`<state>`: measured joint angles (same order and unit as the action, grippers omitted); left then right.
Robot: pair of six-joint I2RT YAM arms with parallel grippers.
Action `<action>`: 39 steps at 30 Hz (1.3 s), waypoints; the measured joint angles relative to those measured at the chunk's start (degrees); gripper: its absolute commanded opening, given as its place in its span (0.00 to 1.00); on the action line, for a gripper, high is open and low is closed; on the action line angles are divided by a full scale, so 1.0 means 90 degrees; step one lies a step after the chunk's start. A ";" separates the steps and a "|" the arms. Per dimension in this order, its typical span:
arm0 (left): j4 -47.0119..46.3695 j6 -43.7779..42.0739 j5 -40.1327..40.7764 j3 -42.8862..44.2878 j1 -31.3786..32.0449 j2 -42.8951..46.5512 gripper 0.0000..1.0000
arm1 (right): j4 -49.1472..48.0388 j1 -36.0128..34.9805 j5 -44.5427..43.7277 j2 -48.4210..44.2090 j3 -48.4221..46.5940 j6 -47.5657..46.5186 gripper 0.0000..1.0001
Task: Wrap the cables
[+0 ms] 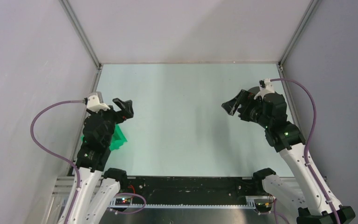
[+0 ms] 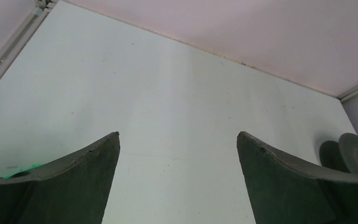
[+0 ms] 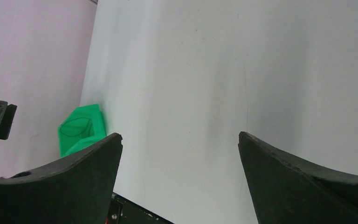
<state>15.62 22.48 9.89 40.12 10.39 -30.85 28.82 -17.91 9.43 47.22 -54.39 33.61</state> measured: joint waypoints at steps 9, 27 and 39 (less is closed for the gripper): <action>0.0012 -0.0053 0.0602 -0.0090 0.0000 -0.0024 0.98 | 0.0209 0.0005 -0.0136 -0.0126 0.0017 -0.0024 0.99; 0.1098 0.1698 0.2195 -0.0155 -0.1275 -0.0908 0.83 | 0.0141 -0.0238 0.0423 -0.0857 0.0571 -0.0097 0.97; 0.1673 0.4342 0.2246 -0.0381 -0.3252 -0.1350 0.51 | 0.0036 -0.0423 0.0593 -0.0763 0.0653 -0.0090 0.97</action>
<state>30.68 61.56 30.11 36.69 -18.87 -43.00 29.15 -21.71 14.76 40.36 -48.51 32.80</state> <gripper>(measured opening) 0.585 0.970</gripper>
